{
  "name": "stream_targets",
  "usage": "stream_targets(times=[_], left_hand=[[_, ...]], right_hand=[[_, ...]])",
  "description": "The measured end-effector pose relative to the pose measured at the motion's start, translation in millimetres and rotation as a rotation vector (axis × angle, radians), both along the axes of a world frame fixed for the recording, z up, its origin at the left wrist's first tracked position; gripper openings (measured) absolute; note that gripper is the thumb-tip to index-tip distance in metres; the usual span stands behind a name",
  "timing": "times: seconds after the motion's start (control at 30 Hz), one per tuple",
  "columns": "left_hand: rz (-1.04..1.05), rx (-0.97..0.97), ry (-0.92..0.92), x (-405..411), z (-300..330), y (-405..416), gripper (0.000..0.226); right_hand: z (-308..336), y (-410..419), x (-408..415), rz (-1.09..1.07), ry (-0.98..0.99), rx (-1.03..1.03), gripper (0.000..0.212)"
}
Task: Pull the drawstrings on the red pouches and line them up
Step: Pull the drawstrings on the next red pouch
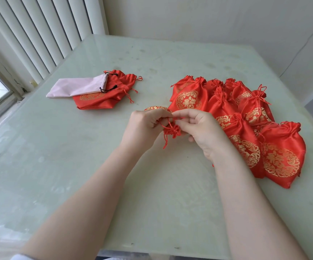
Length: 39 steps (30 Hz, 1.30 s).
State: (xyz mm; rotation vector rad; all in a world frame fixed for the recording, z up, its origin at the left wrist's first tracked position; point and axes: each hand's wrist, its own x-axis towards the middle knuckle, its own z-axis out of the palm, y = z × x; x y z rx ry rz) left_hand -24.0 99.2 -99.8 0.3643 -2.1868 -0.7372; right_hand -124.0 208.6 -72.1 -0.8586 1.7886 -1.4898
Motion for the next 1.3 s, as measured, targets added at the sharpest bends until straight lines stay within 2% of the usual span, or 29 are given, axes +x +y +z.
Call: stream_targets(times=[0.2,0.37,0.4,0.5,0.67,0.73,0.83,0.9,1.07,1.3], left_hand=[[0.005,0.119,0.059,0.4,0.3,0.5,0.011],[-0.05,0.229,0.035,-1.1,0.0,2.1,0.006],[-0.044,0.281,0.036,-1.4,0.5,2.0,0.012],[0.018,0.483,0.047,-2.1,1.4,-1.2,0.024],[0.08,0.607,0.111,-6.4,3.6,2.8,0.019],[0.023,0.629,0.094,-4.0,5.9,3.6,0.022],[-0.095,0.612,-0.045,0.2,6.5,-0.5,0.024],[-0.04,0.546,-0.109,-0.3,5.3,-4.7,0.023],[0.065,0.52,-0.027,-9.1,8.3,4.9,0.024],[-0.098,0.748,0.06,-9.9,13.9,19.1,0.018]], right_hand=[[-0.2,-1.6,-2.4,0.003,0.041,-0.038,0.023],[-5.0,-3.3,-4.9,0.015,0.152,-0.036,0.027],[-5.2,-3.5,-6.6,-0.002,0.16,-0.038,0.027],[-3.9,-3.9,-9.7,-0.052,0.061,-0.068,0.027],[-2.2,-5.6,-5.3,-0.059,-0.139,-0.107,0.025],[-2.1,-3.7,-8.2,-0.034,-0.184,-0.123,0.023],[-5.5,-0.3,-13.9,-0.041,0.012,-0.029,0.023],[-6.9,-1.7,-13.1,-0.088,0.094,0.019,0.024],[-5.0,-6.1,-13.9,-0.133,-0.228,-0.03,0.022],[-1.4,-4.6,-13.8,-0.168,-0.237,-0.314,0.017]])
